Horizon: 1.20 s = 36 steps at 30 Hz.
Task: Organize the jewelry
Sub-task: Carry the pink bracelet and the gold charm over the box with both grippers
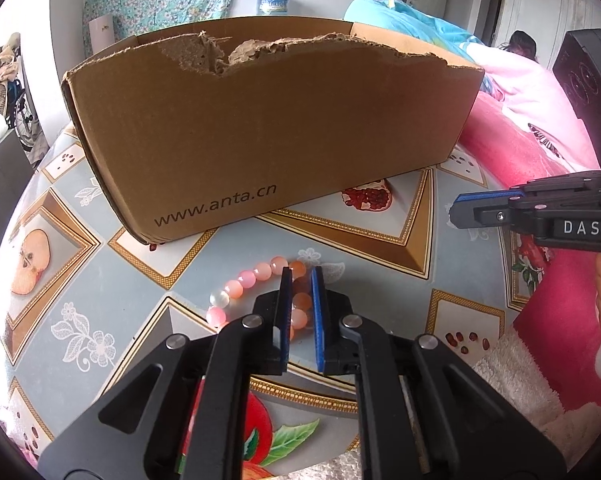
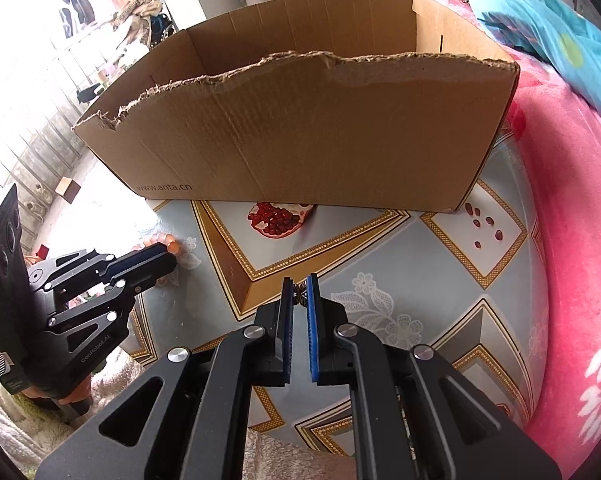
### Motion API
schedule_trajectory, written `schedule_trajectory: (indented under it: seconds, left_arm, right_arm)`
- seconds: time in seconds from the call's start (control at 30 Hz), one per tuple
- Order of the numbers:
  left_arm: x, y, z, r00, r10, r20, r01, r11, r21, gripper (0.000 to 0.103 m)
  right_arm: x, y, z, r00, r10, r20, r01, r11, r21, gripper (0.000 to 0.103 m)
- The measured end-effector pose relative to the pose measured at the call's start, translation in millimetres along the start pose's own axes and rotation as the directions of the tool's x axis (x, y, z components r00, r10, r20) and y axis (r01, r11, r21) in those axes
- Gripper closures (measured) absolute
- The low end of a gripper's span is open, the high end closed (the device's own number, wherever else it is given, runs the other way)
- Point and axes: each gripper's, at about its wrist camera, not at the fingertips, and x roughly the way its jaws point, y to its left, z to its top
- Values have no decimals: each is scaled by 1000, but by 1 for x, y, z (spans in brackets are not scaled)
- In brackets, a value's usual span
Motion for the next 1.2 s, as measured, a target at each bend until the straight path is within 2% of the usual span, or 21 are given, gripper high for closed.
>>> schedule_trajectory:
  seconds: [0.1, 0.23, 0.37, 0.5, 0.67, 0.73, 0.83, 0.9, 1.0, 1.1, 1.2]
  left_arm:
    - [-5, 14, 3, 998, -58, 3, 58, 996, -63, 95]
    - [-26, 33, 11, 994, -90, 61, 97, 989, -113, 95]
    - [-53, 50, 20, 984, -121, 130, 143, 975, -172, 95]
    - [-84, 61, 29, 966, -161, 204, 203, 957, -207, 95]
    - [-121, 57, 51, 934, -218, 284, 276, 943, -184, 95]
    - [-133, 54, 67, 920, -244, 307, 302, 940, -158, 95]
    - [-143, 48, 100, 910, -256, 327, 305, 947, -105, 95]
    - [-142, 46, 121, 916, -246, 316, 286, 954, -86, 95]
    - [-122, 43, 152, 943, -217, 253, 241, 968, -68, 95]
    - [-86, 44, 173, 972, -194, 129, 206, 975, -83, 95]
    - [-41, 51, 182, 981, -191, -32, 186, 974, -128, 95]
  right_arm:
    - [-9, -2, 1, 999, 28, 37, -28, 1000, 10, 96]
    - [-25, -5, 4, 993, 75, 95, -77, 997, 21, 96]
    - [-40, 2, 13, 980, 114, 163, -116, 993, 3, 96]
    - [-64, 6, 26, 960, 159, 231, -157, 987, -25, 96]
    - [-95, 11, 47, 929, 210, 306, -195, 978, -79, 96]
    - [-105, 13, 60, 917, 232, 324, -210, 972, -101, 96]
    - [-115, 12, 79, 901, 272, 337, -238, 961, -140, 96]
    - [-115, 10, 94, 899, 290, 327, -254, 956, -150, 96]
    - [-110, 3, 114, 903, 297, 310, -261, 953, -153, 96]
    - [-99, -6, 130, 909, 305, 285, -273, 951, -149, 96]
    - [-85, -14, 141, 914, 315, 257, -289, 948, -137, 96]
